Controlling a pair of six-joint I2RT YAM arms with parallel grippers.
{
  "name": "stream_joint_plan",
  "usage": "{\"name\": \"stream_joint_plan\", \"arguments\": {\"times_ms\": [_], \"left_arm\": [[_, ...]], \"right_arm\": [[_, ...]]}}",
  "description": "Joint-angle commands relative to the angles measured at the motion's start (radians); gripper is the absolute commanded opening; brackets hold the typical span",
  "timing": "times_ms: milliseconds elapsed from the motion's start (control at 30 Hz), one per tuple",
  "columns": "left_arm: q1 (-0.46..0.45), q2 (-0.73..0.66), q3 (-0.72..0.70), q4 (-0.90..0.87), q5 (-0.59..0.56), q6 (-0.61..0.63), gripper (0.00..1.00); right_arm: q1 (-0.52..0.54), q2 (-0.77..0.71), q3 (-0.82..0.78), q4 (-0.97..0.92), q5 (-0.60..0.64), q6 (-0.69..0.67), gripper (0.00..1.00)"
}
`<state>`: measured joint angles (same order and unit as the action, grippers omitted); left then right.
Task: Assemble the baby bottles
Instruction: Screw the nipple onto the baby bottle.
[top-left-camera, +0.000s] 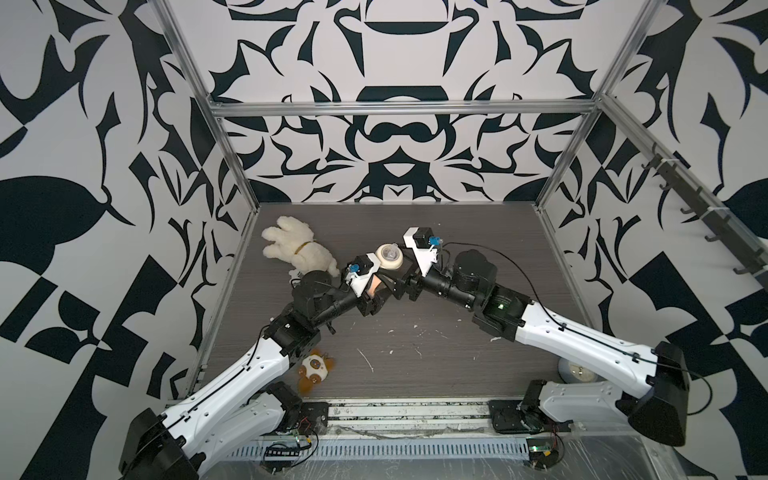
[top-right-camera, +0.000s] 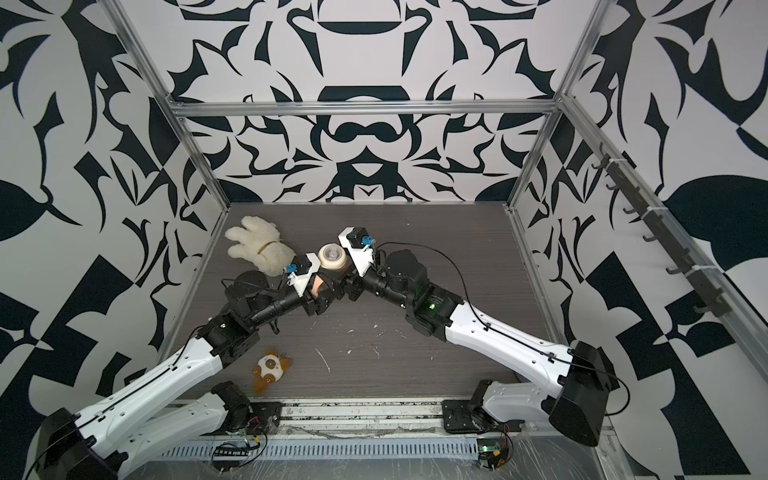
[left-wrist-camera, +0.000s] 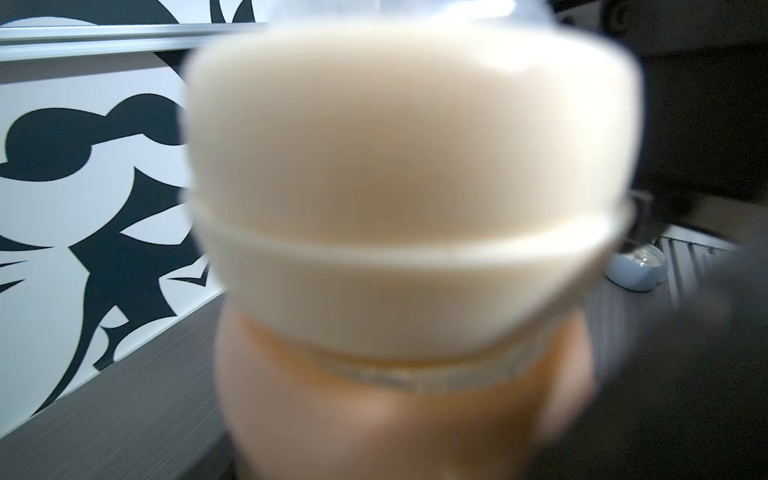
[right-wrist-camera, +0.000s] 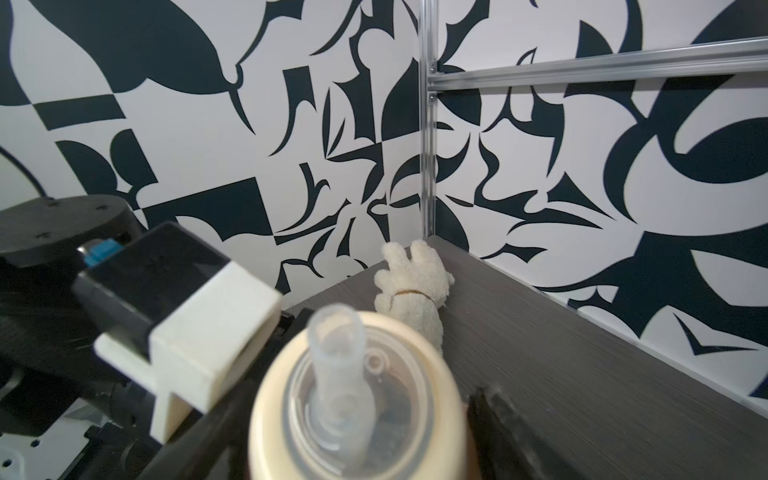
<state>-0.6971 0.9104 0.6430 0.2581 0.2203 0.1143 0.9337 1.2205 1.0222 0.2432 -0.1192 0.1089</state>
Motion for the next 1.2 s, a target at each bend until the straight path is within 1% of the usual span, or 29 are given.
{"name": "stream_joint_plan", "arguments": {"times_ms": [0,100,167,233,300,333,433,467,567,633,833,933,1033,1167], "left_arm": [[-0.005,-0.013,0.014,0.126,0.034,0.0,0.0],[0.004,-0.016,0.006,0.128,0.054,-0.018,0.0],[0.024,-0.021,0.0,0.135,0.087,-0.041,0.0],[0.048,-0.03,-0.002,0.131,0.138,-0.059,0.0],[0.065,-0.039,0.007,0.105,0.211,-0.062,0.0],[0.07,-0.042,0.013,0.089,0.248,-0.061,0.0],[0.075,-0.029,0.037,0.035,0.355,-0.05,0.0],[0.076,-0.02,0.048,0.019,0.385,-0.048,0.0],[0.075,0.013,0.074,-0.011,0.468,-0.047,0.0],[0.076,0.025,0.085,-0.019,0.506,-0.05,0.0],[0.074,0.031,0.096,-0.031,0.57,-0.054,0.0],[0.074,0.041,0.103,-0.039,0.585,-0.053,0.0],[0.074,0.039,0.103,-0.039,0.593,-0.053,0.0],[0.074,0.04,0.101,-0.04,0.59,-0.049,0.0]], "right_arm": [[0.032,-0.051,-0.011,-0.117,-0.045,-0.07,0.9],[0.031,-0.089,0.004,-0.198,-0.045,-0.118,0.92],[0.027,-0.121,0.012,-0.263,-0.043,-0.15,0.93],[0.001,-0.166,0.012,-0.33,-0.05,-0.169,0.93],[-0.046,-0.203,0.024,-0.399,-0.098,-0.18,0.93],[-0.08,-0.219,0.038,-0.434,-0.153,-0.188,0.93],[-0.192,-0.225,0.103,-0.528,-0.405,-0.21,0.91],[-0.21,-0.22,0.124,-0.547,-0.465,-0.225,0.91],[-0.217,-0.179,0.19,-0.593,-0.568,-0.28,0.89],[-0.217,-0.142,0.231,-0.589,-0.603,-0.296,0.88],[-0.227,-0.045,0.307,-0.554,-0.723,-0.316,0.87],[-0.234,-0.007,0.335,-0.548,-0.75,-0.312,0.83],[-0.242,0.011,0.344,-0.526,-0.768,-0.298,0.82],[-0.262,0.004,0.329,-0.45,-0.851,-0.243,0.81]]}}
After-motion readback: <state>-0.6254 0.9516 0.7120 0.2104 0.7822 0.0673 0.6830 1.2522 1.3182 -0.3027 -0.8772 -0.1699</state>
